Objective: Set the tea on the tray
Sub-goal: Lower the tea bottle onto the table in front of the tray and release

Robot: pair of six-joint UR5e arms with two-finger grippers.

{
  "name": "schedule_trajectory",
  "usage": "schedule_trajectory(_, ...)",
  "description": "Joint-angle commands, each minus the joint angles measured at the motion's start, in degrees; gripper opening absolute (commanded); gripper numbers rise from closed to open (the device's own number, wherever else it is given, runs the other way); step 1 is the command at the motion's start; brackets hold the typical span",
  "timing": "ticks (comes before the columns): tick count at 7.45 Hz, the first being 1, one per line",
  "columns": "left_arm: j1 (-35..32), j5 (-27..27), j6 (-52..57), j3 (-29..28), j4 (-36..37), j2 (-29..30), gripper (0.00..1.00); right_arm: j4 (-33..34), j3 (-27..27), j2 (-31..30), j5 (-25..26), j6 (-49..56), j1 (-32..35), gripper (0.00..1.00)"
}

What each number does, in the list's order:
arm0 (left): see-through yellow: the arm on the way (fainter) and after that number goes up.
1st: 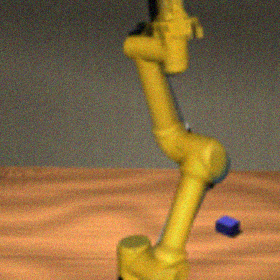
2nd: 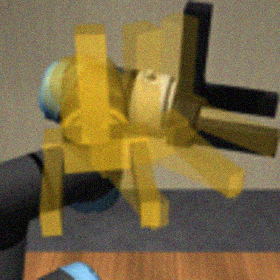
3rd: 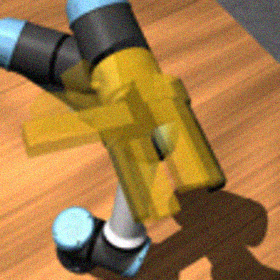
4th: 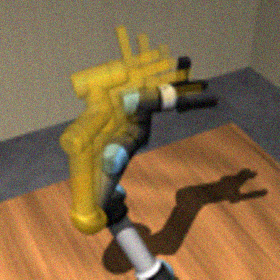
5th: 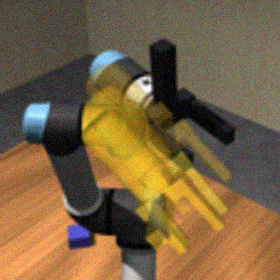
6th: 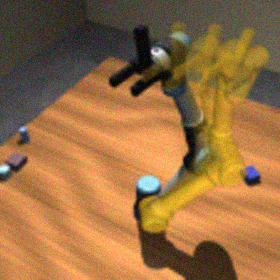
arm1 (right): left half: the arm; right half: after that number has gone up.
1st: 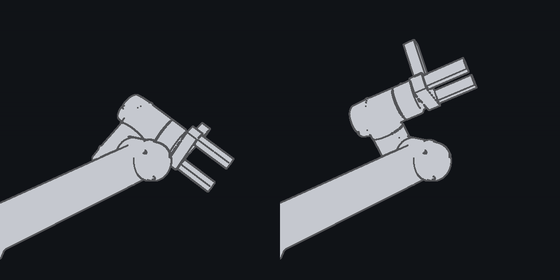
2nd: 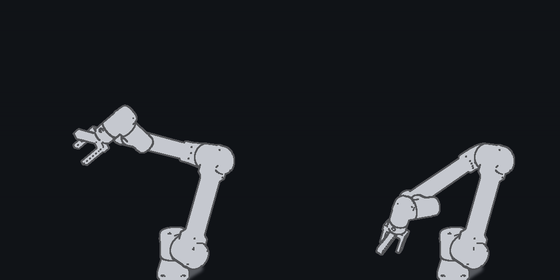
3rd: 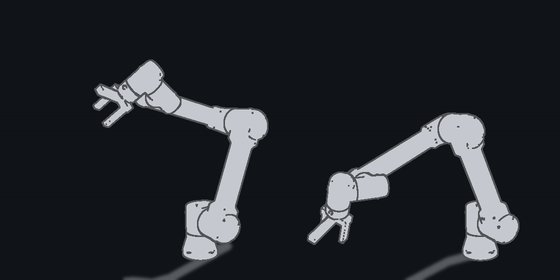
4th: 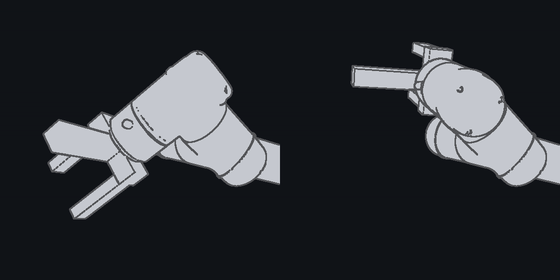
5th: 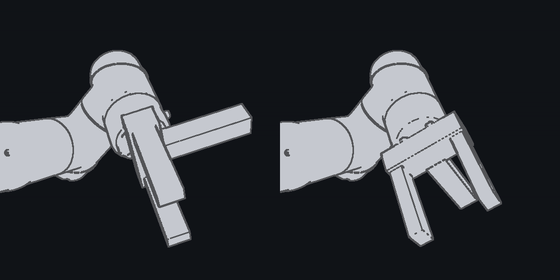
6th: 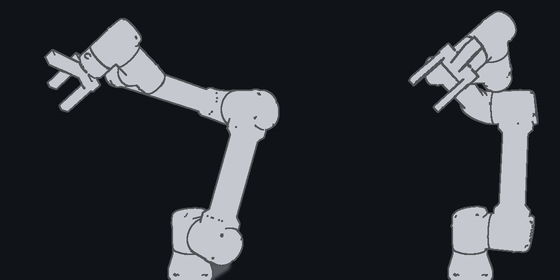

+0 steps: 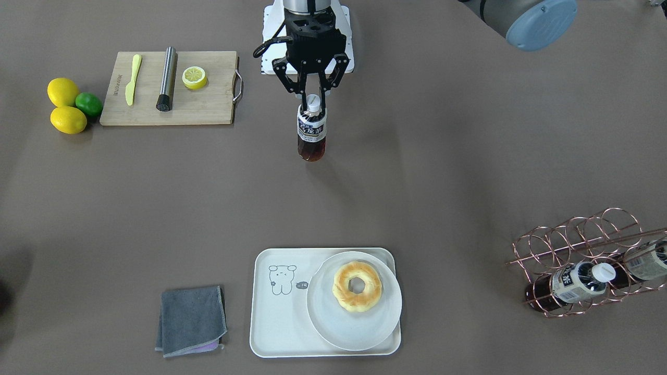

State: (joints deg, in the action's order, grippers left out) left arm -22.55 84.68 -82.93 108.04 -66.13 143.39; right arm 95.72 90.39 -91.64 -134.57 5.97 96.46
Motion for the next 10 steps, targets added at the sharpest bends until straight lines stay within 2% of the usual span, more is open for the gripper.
schedule_trajectory(1, 0.05, -1.44, 0.31, -2.13, -2.86, -0.92, 0.0, -0.01, 0.05, 0.15, -0.08, 0.1, 0.04, 1.0)
schedule_trajectory(3, 0.05, -1.44, 0.31, -2.22, -3.56, -1.45, 0.0, -0.01, -0.04, 0.24, -0.69, 0.36, 0.04, 1.0)
schedule_trajectory(4, 0.05, -1.53, 0.23, -2.13, -4.35, -2.15, 0.8, -0.01, -0.04, 0.24, -0.78, 0.36, -0.05, 1.0)
schedule_trajectory(5, 0.05, -2.58, 0.14, -1.96, -5.14, -2.24, 0.98, -0.01, 0.05, 0.32, -0.78, 0.36, -0.05, 1.0)
schedule_trajectory(7, 0.14, -2.59, 0.31, -1.35, -5.23, -2.07, 0.98, -0.09, 0.05, 0.5, -1.13, 0.27, 0.04, 1.0)
schedule_trajectory(9, -0.56, -2.15, 2.15, 3.03, -4.71, -2.85, 0.98, -0.01, 1.79, 0.85, -2.1, -0.25, 0.13, 1.0)
schedule_trajectory(10, -2.83, -0.23, 5.2, 5.23, -4.71, -6.16, 0.98, 0.69, 3.98, 0.76, -3.84, -0.78, 0.13, 1.0)
